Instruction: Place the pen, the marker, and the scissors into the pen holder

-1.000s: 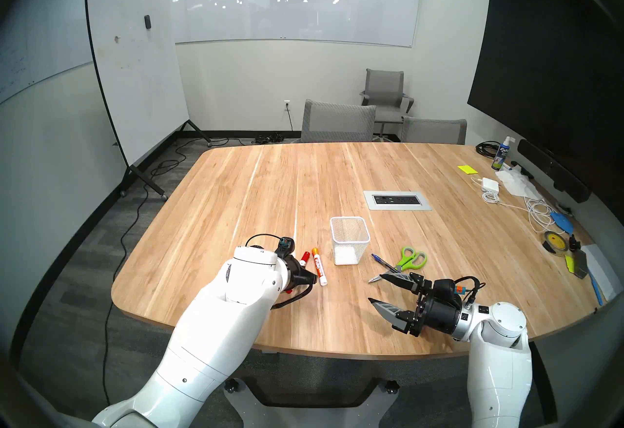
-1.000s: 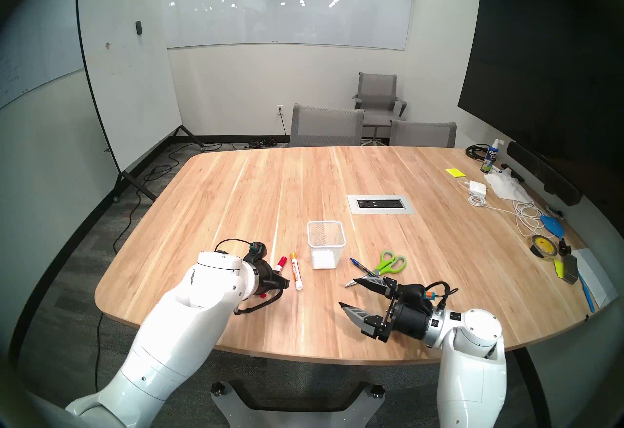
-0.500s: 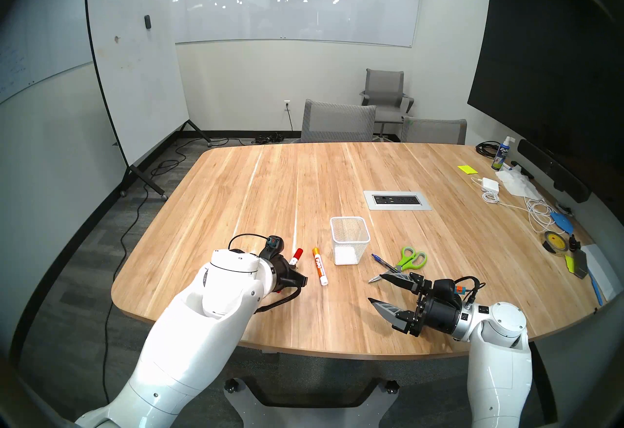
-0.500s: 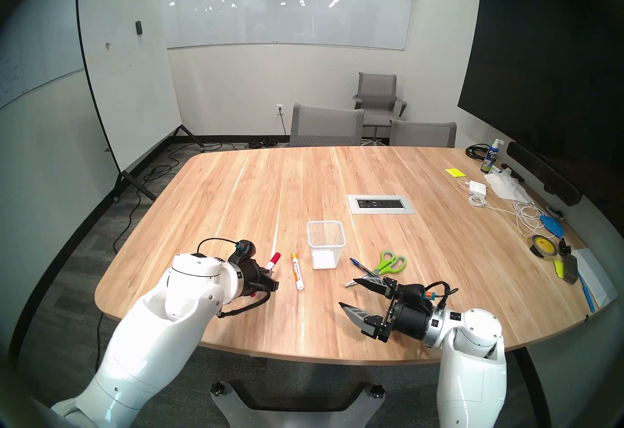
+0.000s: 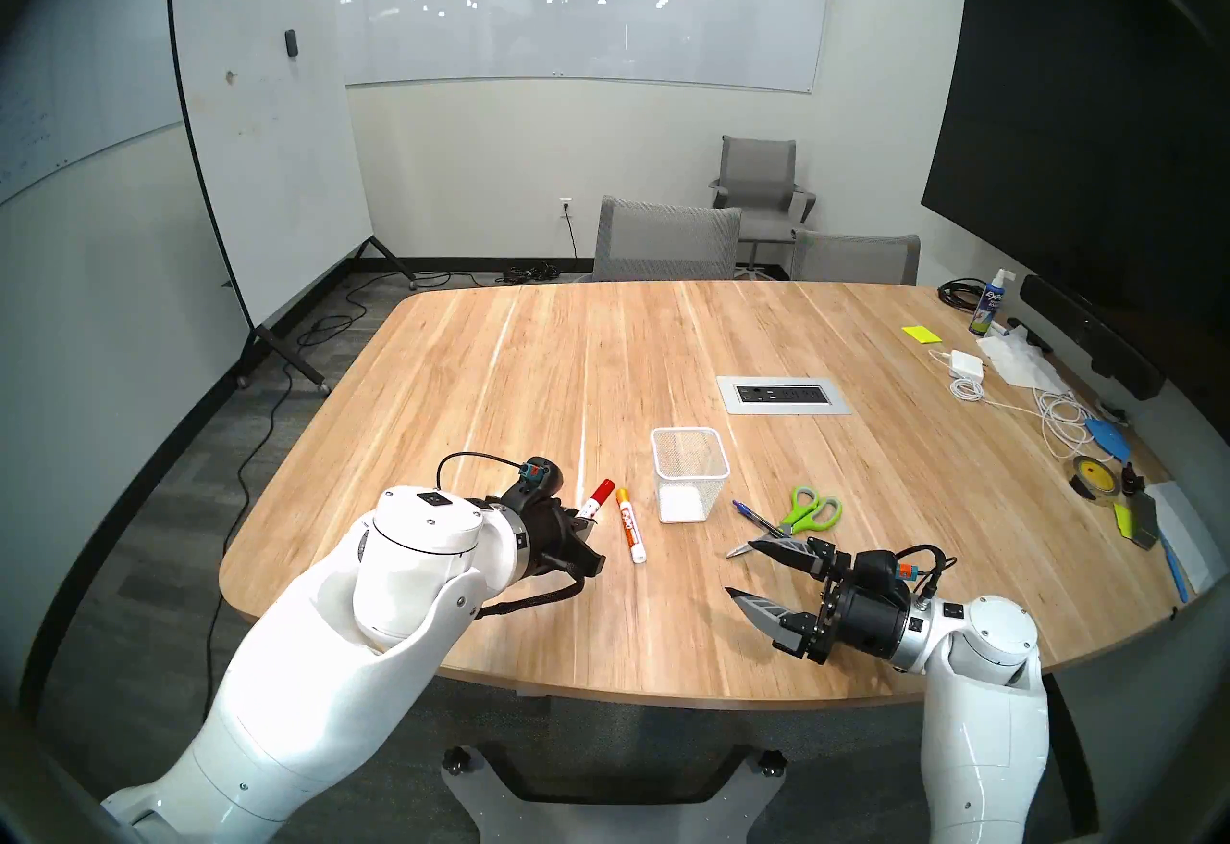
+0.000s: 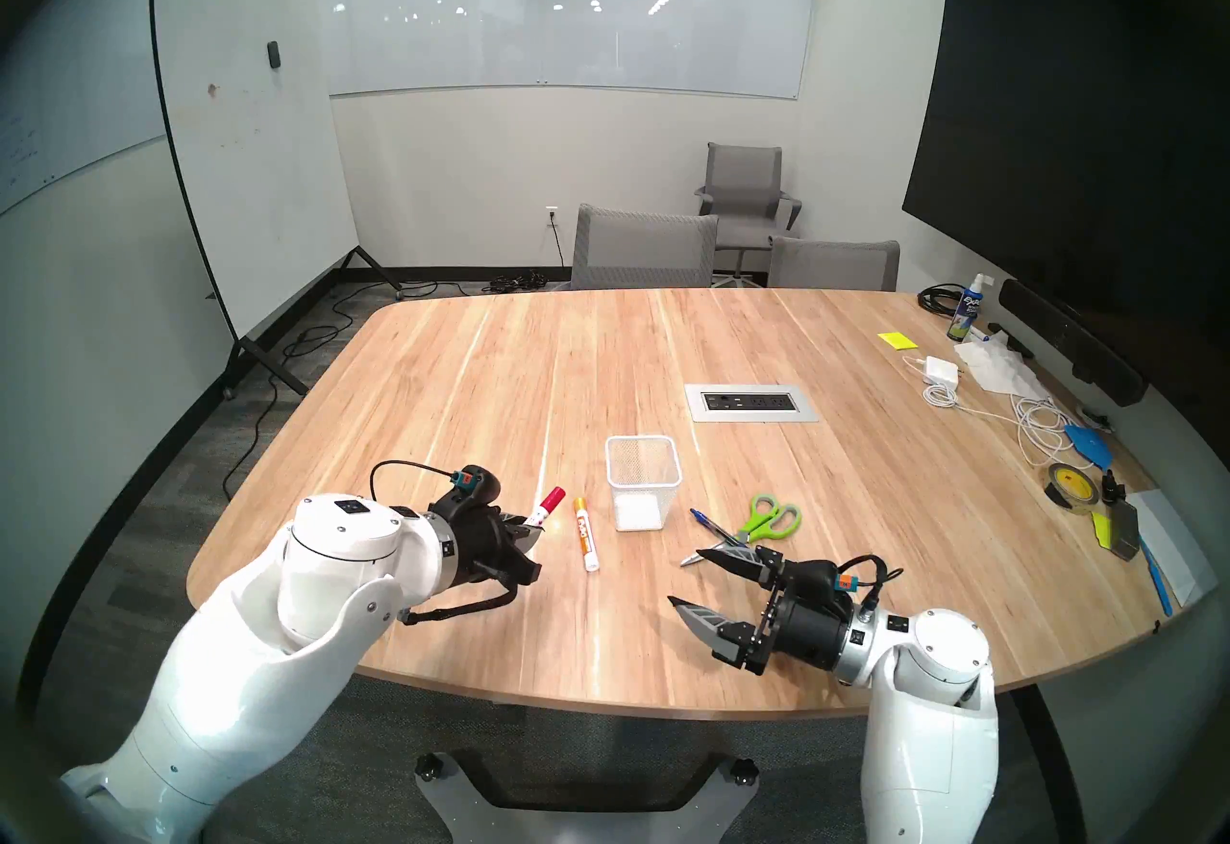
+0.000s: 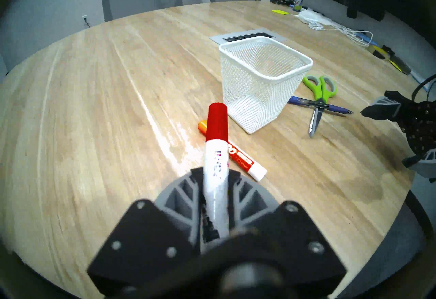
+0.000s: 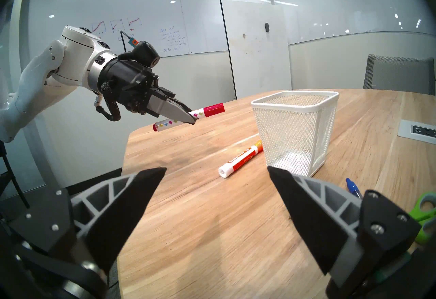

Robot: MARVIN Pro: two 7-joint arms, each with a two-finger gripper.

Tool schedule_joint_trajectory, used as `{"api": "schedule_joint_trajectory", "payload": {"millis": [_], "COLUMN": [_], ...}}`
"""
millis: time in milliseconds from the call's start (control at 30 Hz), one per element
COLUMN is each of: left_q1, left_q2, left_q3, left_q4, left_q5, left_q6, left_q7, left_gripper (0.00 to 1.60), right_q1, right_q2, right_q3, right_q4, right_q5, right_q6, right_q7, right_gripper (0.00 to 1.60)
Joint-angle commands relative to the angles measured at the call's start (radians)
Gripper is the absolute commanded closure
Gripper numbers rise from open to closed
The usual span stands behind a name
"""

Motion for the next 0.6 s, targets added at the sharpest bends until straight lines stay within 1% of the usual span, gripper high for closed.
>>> {"api": "schedule_joint_trajectory", "payload": {"millis": [0, 100, 200, 300, 433, 567], "left_q1": [-0.022, -0.032, -0.043, -0.057, -0.079, -0.112], "left_q2": [0.045, 0.055, 0.078, 0.088, 0.089, 0.081], "left_q3": [0.002, 0.006, 0.008, 0.008, 0.000, 0.011], "left_q4": [-0.042, -0.038, -0.035, -0.037, -0.033, -0.021], "left_q5": [0.017, 0.028, 0.028, 0.028, 0.019, 0.015], "left_q6": [-0.047, -0.066, -0.097, -0.103, -0.118, -0.128], "left_q7": [-0.037, -0.053, -0.095, -0.121, -0.160, -0.202], "left_gripper": [1.60, 1.60, 1.60, 1.60, 1.60, 1.60], "right_q1": [0.005, 0.005, 0.005, 0.005, 0.005, 0.005], "right_q2": [0.002, 0.002, 0.002, 0.002, 0.002, 0.002], "right_q3": [-0.002, -0.002, -0.002, -0.002, -0.002, -0.002], "right_q4": [-0.012, -0.012, -0.012, -0.012, -0.012, -0.012], "right_q5": [0.009, 0.009, 0.009, 0.009, 0.008, 0.008], "right_q6": [0.000, 0.000, 0.000, 0.000, 0.000, 0.000], "right_q7": [-0.001, -0.001, -0.001, -0.001, -0.001, -0.001], "right_gripper": [0.00, 0.00, 0.00, 0.00, 0.00, 0.00]}}
